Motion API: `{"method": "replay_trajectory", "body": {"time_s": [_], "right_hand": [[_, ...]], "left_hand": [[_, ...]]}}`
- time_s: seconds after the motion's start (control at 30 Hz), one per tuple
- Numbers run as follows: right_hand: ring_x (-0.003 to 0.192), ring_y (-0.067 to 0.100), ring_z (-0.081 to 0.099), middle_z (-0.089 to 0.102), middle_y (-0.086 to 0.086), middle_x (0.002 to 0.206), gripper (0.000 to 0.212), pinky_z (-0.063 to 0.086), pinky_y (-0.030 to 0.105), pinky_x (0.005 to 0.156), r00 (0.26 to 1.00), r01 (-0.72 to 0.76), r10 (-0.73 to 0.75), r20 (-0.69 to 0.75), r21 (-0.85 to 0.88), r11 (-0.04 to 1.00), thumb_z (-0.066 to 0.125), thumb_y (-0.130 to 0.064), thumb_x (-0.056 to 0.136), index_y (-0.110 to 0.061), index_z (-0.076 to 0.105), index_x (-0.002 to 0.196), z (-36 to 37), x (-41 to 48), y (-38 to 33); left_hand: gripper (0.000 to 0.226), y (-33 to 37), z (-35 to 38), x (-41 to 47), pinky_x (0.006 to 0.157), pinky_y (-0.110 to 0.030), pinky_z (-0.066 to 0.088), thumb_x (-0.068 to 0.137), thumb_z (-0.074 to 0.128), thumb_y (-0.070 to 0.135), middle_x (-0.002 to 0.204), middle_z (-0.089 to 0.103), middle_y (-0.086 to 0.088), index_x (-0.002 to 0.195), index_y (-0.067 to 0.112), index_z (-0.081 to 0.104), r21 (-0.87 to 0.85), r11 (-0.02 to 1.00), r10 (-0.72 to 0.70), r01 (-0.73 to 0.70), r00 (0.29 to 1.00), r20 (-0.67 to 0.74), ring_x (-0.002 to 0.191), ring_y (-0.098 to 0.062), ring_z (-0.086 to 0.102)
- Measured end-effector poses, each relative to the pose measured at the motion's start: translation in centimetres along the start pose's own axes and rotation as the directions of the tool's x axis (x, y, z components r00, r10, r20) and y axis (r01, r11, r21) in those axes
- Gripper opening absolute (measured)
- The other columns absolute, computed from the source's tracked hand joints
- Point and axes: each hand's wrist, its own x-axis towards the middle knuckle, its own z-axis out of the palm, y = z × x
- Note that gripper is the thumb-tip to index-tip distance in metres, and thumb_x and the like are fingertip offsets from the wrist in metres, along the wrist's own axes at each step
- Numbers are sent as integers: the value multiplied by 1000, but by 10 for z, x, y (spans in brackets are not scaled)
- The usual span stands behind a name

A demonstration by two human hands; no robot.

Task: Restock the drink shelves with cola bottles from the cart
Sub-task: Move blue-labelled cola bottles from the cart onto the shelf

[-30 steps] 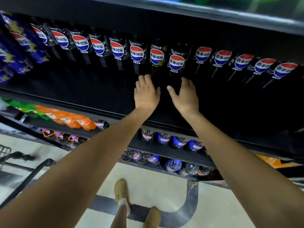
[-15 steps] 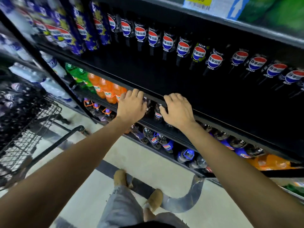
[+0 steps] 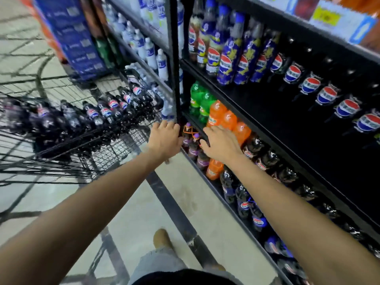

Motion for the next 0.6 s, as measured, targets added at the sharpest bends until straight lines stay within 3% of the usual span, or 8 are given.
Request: {"method": "replay_trajectory", "body": {"time_s": [0.33,0.47,0.6], "right_hand": [[110,29,54,61,8,114,37,47,38,84,969,247,-247,7,-62,967,40,-38,98,-12,54,120,0,139,-150],[114,28,53,60,8,118,42,47,39,88,951,307,-304,56,-64,950,40,-39,99,-11,51,128,6,184,-181],[109,28,54,61,8,111,36,44,37,81,928,365,-358,103,-64,929,40,-36,98,-11,52,120,21,234,-192]], "left_hand": [[35,-172,11,-12,101,-44,35,95,42,35,122,57,-9,118,12,54,3,977,-213,213,976,49,115,-28,50],[37,-215,24,-2,105,-43,32,96,43,36,127,55,-7,124,13,51,-25,959,-280,283,956,89,119,-26,49],[36,-242,38,23,102,-42,33,96,42,37,123,56,-8,120,13,52,-33,944,-321,327,939,127,116,-27,50]]}}
